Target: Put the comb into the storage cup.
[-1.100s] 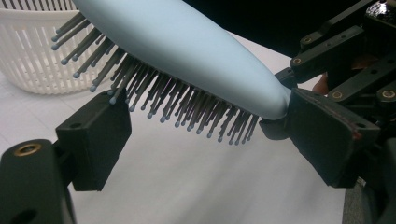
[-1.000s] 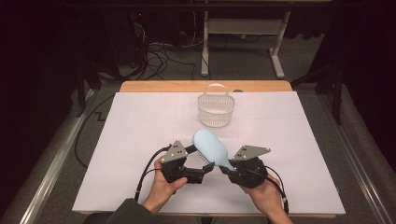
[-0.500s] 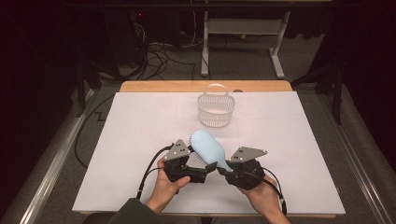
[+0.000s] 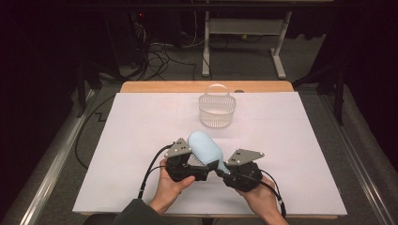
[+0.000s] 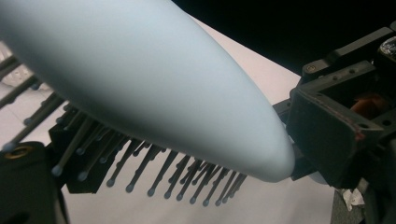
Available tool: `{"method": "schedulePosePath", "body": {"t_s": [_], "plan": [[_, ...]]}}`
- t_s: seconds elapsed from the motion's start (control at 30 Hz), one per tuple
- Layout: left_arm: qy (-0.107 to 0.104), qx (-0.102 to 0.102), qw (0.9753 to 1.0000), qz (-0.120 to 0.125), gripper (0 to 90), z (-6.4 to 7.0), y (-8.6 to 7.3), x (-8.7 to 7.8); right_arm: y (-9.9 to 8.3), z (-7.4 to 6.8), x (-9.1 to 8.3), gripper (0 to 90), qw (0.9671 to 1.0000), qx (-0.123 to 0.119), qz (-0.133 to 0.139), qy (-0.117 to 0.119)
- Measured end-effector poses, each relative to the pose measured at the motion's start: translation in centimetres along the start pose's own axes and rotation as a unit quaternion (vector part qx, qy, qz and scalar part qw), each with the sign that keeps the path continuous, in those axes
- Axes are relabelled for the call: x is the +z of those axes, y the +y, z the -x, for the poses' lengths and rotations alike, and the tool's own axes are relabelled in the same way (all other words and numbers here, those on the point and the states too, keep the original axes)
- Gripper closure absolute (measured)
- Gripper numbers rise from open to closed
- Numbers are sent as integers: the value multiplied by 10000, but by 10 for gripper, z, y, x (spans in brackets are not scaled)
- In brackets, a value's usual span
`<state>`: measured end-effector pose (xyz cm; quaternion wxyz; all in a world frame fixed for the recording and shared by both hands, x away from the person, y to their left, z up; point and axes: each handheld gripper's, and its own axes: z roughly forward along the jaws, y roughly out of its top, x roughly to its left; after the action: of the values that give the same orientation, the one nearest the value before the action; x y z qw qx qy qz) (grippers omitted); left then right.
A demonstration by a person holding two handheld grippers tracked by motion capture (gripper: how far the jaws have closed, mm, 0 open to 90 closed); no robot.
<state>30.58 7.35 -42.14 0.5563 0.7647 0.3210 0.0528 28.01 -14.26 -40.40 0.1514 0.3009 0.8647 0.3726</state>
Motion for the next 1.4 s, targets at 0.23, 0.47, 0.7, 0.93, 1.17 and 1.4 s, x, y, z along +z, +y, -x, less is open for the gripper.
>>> {"method": "schedulePosePath", "body": {"t_s": [0.23, 0.47, 0.7, 0.93, 1.17, 1.4], "plan": [[-61, -139, 9999, -55, 166, -2, 1, 2, 0, -1, 2, 703, 10000, 10, -26, 0], [-89, -34, 9999, -40, 249, 1, 4, -1, -1, -2, 5, 703, 10000, -25, -74, 1], [-96, 66, 9999, -67, 316, 4, 11, -6, 2, -4, 5, 704, 10000, -53, -34, -41], [-239, 8, 9997, -84, 402, 3, 15, -13, 3, -5, 9, 704, 9999, -100, -58, -39], [-429, -48, 9989, -199, 476, 2, 22, -20, 7, -8, 10, 704, 9998, -168, -35, -45], [-564, -89, 9981, -250, 519, 0, 24, -25, 10, -11, 11, 704, 9998, -197, -9, 5]]}}
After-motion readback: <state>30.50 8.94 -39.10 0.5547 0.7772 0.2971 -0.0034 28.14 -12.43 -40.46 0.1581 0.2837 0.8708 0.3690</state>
